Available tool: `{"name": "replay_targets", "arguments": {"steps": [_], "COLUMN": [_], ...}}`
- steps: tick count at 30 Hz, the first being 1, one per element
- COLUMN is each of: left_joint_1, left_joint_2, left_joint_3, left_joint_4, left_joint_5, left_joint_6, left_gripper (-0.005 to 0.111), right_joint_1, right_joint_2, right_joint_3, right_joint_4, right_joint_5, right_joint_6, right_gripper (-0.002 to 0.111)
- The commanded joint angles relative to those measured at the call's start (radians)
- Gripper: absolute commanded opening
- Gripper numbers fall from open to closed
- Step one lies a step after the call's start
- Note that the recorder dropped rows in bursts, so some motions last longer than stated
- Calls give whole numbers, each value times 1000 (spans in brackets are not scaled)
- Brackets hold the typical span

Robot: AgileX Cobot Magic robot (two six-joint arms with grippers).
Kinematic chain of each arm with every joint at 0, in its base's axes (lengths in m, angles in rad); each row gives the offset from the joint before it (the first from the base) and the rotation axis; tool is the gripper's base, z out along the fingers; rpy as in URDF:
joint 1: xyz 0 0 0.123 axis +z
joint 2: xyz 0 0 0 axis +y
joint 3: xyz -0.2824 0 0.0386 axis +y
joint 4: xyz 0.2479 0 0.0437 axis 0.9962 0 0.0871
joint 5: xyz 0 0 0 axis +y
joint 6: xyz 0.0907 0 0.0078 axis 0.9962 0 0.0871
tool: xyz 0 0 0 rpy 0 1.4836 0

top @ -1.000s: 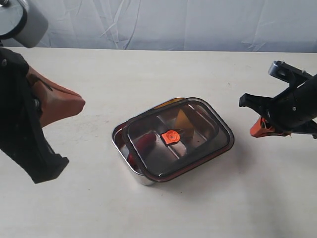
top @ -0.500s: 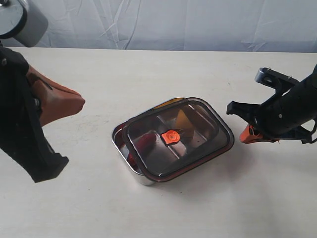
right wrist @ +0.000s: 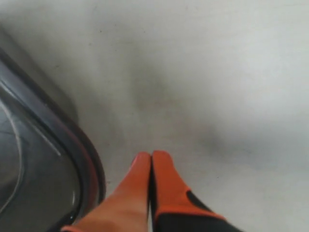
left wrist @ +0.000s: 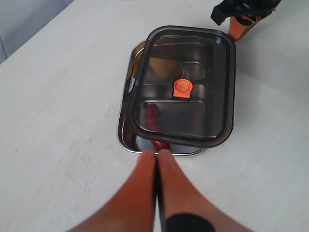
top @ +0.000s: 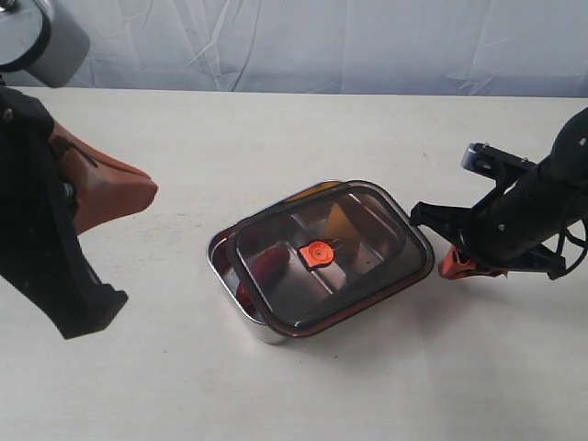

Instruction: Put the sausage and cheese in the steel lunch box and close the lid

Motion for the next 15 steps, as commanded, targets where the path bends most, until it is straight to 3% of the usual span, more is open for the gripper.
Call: {"name": "replay_targets", "arguments": {"steps": [1, 15], "left_joint_1": [-2, -2], "left_joint_2": [1, 1], "left_joint_3": [3, 3], "left_joint_4": [5, 43], "left_joint_5": [-5, -4], "left_joint_6": [1, 1], "left_gripper": [0, 0], "right_joint_1": [8, 8], "right_joint_2": [3, 3], "right_joint_3": [4, -5], "right_joint_4": [25, 54], "right_joint_5": [-22, -13], "right_joint_6": [2, 0], "right_gripper": [-1, -1]}}
